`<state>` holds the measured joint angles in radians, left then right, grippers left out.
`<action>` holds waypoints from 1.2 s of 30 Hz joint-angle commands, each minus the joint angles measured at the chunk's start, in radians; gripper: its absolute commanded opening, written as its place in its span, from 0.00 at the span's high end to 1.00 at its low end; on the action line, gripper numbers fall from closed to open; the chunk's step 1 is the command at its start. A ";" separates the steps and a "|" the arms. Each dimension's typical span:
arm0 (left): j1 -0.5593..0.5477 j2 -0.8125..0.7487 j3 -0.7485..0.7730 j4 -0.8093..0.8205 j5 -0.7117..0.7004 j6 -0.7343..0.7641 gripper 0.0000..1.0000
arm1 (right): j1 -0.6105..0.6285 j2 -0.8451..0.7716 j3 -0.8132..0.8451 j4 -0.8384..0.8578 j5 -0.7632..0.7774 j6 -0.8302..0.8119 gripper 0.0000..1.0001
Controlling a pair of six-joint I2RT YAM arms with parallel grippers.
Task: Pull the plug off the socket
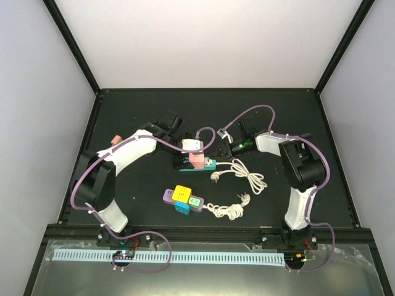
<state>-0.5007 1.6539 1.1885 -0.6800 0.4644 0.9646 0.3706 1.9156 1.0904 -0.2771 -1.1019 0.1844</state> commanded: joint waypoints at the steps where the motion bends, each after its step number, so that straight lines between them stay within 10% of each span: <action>1: -0.019 0.020 0.026 0.039 -0.029 -0.007 0.03 | 0.011 0.015 -0.004 0.038 -0.016 0.041 0.76; 24: -0.051 0.070 0.026 0.045 -0.028 -0.008 0.24 | 0.060 0.148 0.111 0.018 0.024 0.082 0.91; 36: -0.056 0.090 0.041 0.020 -0.042 -0.034 0.13 | 0.062 0.174 0.108 -0.001 0.074 0.052 0.92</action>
<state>-0.5457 1.7145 1.1942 -0.6243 0.4259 0.9459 0.4263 2.0758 1.1889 -0.2710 -1.0534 0.2481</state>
